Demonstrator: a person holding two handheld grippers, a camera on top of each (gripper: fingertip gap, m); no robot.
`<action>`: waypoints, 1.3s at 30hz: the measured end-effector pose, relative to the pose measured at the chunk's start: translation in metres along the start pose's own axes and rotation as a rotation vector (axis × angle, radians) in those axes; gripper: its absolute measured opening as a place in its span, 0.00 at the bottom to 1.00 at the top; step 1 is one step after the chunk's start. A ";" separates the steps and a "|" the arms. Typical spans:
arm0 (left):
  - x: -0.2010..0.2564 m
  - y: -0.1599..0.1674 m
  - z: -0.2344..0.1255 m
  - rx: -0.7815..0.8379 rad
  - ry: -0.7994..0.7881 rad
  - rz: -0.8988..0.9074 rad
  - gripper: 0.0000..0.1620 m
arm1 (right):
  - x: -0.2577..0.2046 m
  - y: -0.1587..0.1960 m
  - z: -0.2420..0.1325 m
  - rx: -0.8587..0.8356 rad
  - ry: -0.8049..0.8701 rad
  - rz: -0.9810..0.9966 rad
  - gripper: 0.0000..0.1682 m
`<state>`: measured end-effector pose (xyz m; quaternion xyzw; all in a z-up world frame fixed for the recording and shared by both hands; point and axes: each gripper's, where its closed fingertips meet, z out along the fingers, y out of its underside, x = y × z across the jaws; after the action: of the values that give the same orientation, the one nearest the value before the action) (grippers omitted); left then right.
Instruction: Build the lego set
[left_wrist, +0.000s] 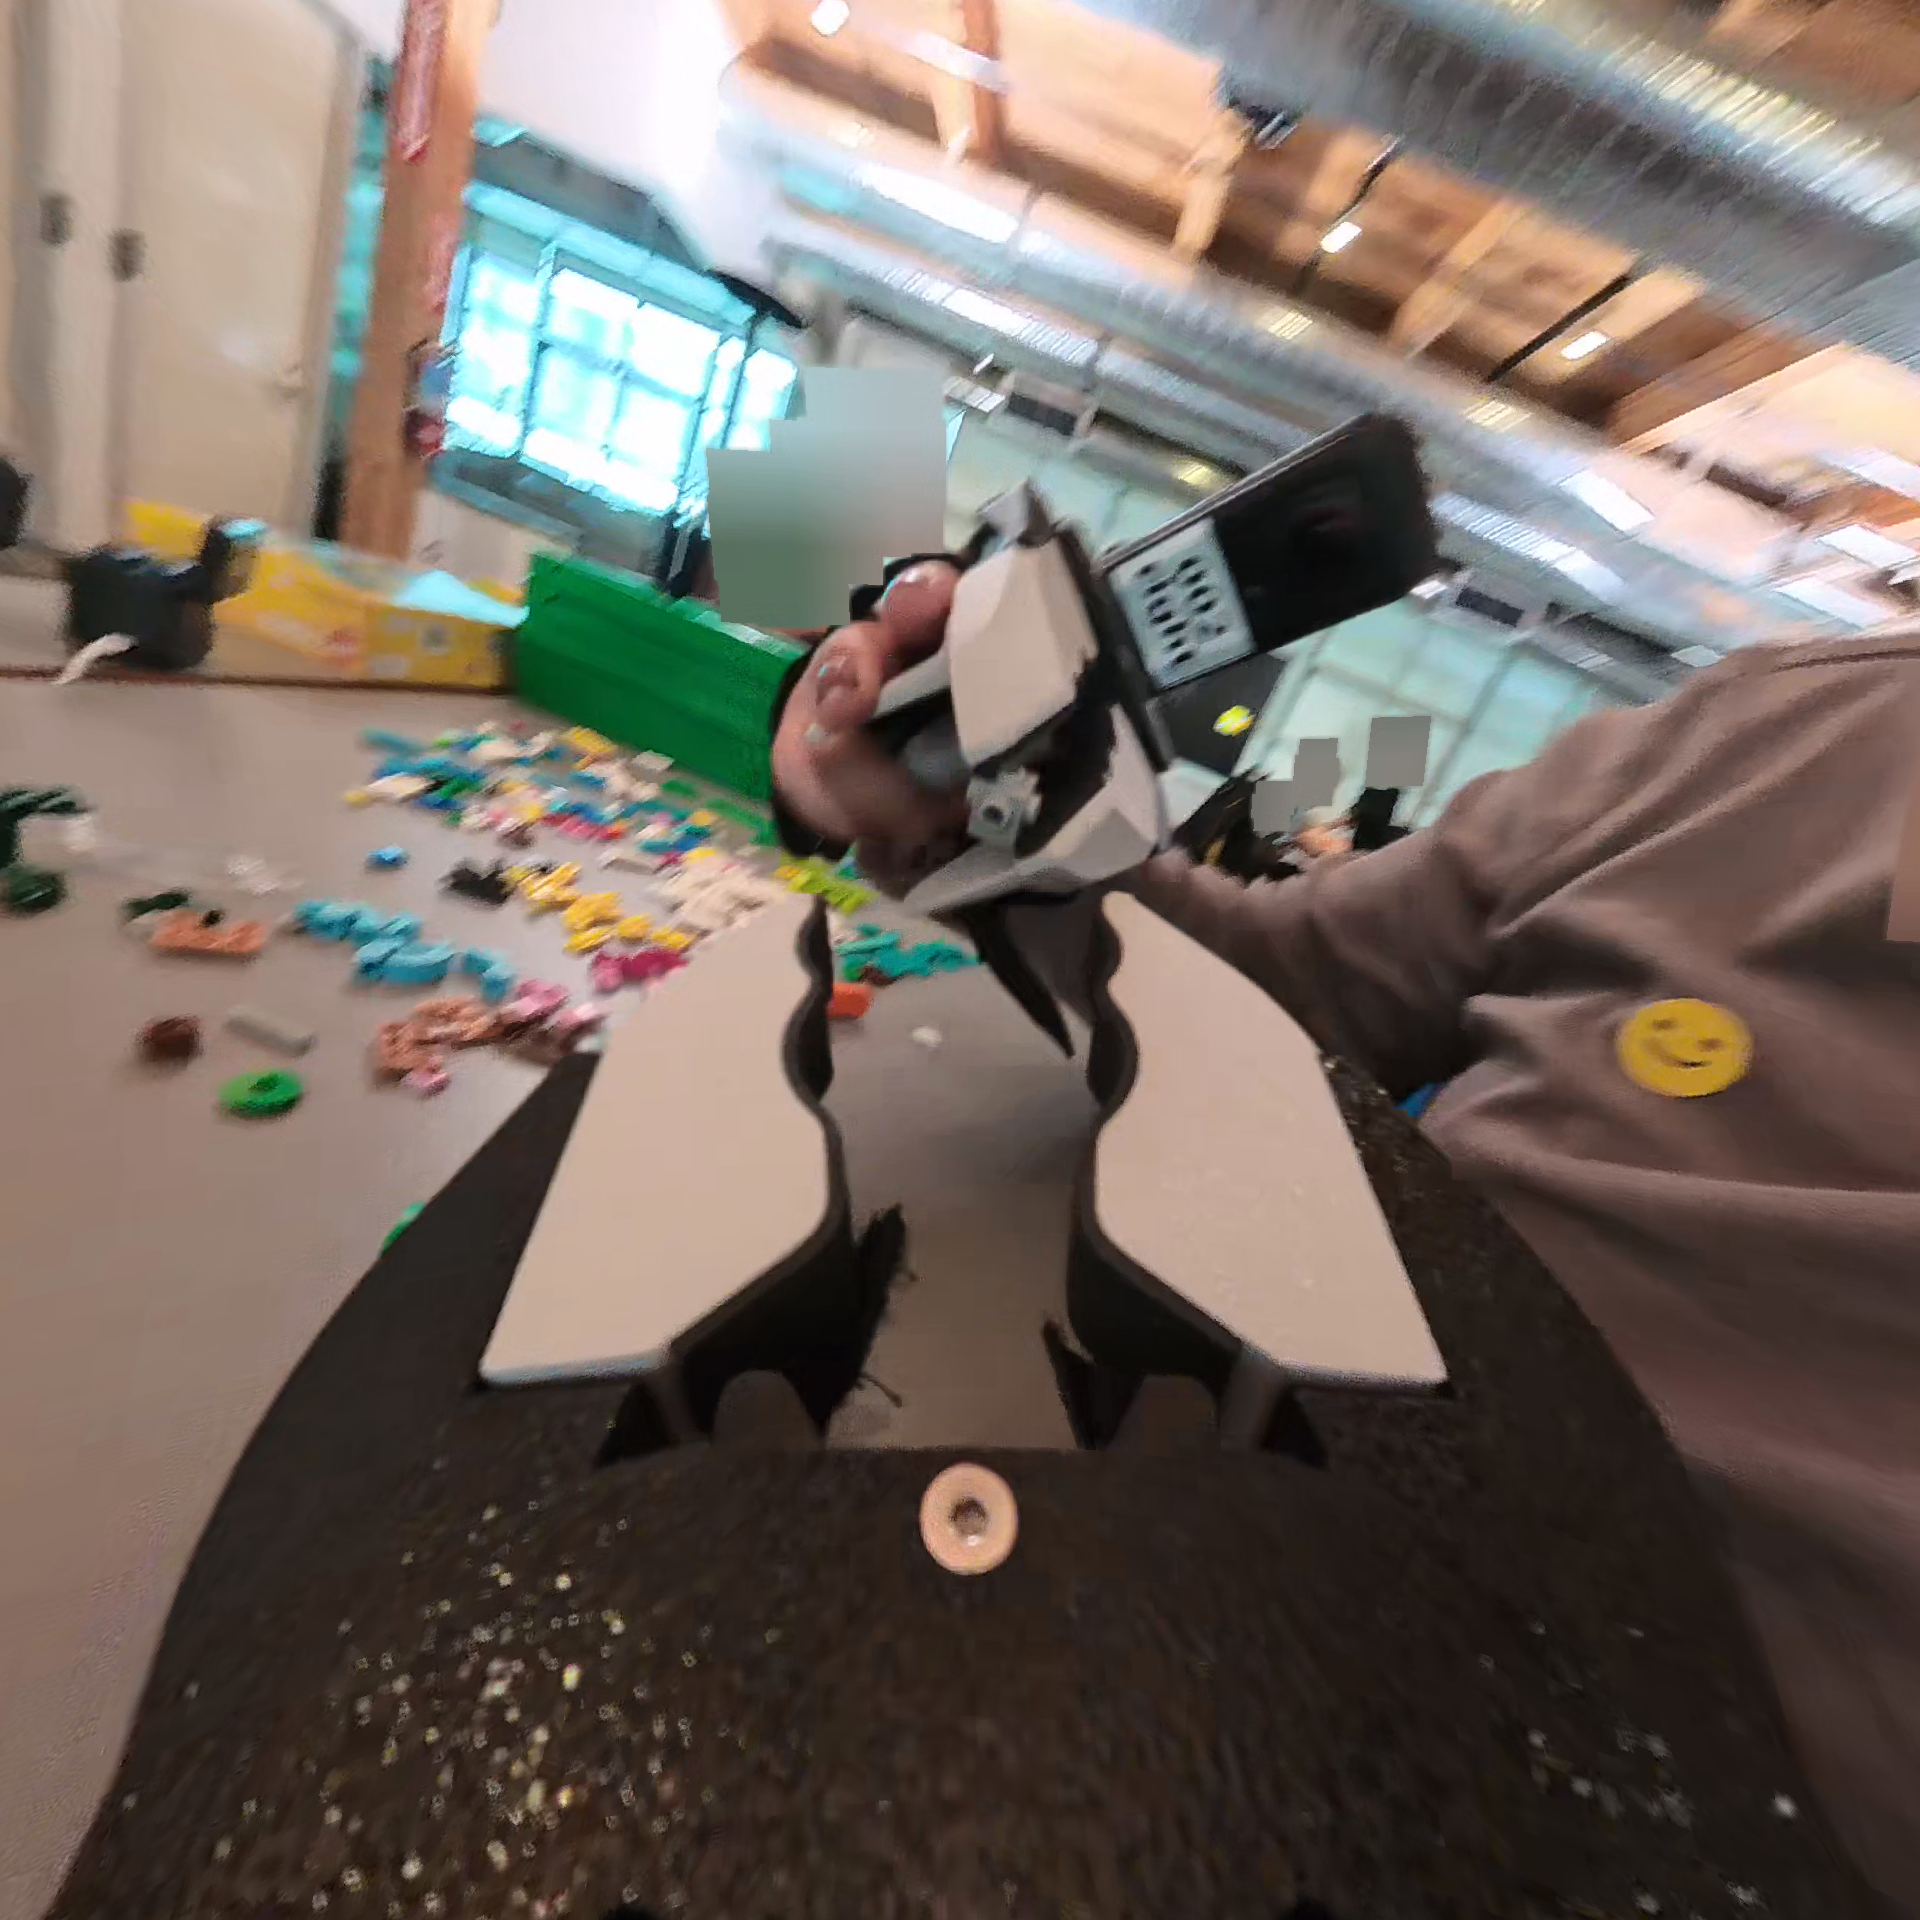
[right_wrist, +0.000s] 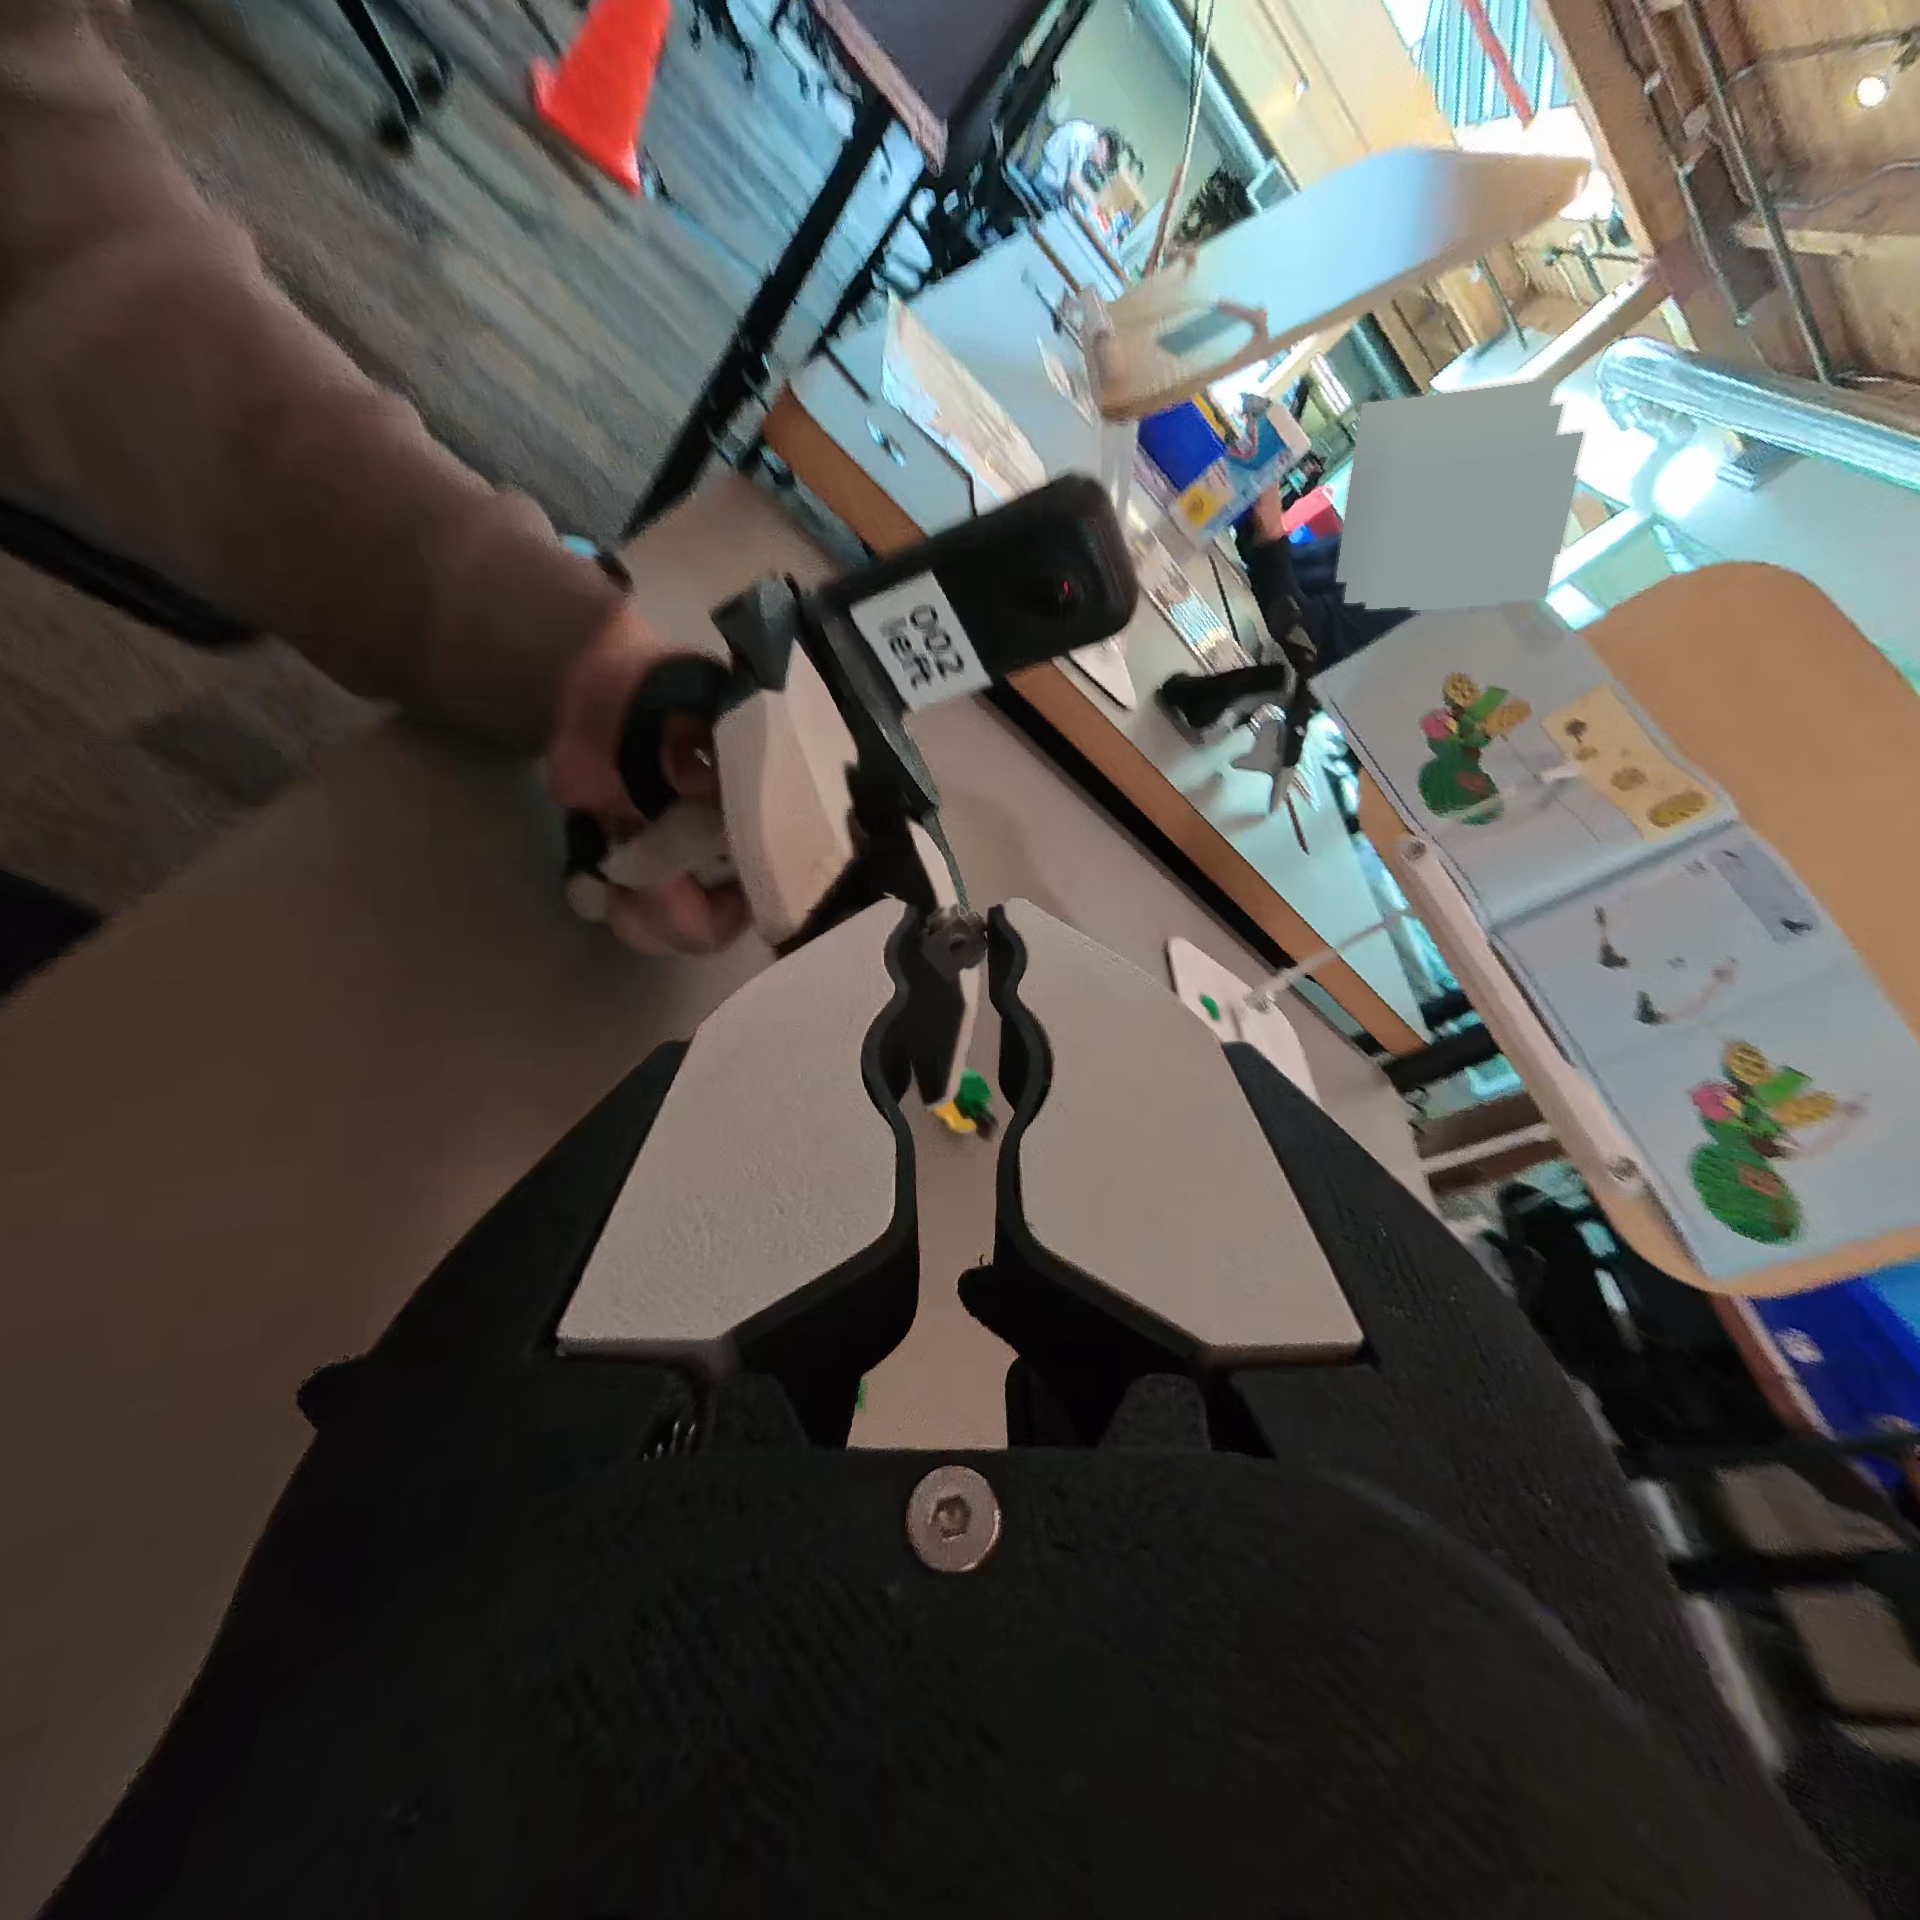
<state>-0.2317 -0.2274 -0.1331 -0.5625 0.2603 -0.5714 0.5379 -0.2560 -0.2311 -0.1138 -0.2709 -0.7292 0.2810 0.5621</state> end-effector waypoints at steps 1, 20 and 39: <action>0.006 -0.005 -0.002 0.035 0.042 -0.008 0.25 | -0.002 -0.006 0.002 0.026 -0.011 0.027 0.06; 0.015 -0.012 -0.019 0.021 0.145 -0.060 0.05 | -0.014 -0.008 0.011 -0.006 -0.010 0.084 0.06; -0.013 0.019 -0.027 -0.281 -0.164 0.393 0.03 | -0.034 0.037 0.014 -0.289 -0.205 0.382 0.07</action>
<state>-0.2531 -0.2287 -0.1609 -0.6148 0.3969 -0.3668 0.5745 -0.2596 -0.2308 -0.1661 -0.4512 -0.7505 0.3012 0.3774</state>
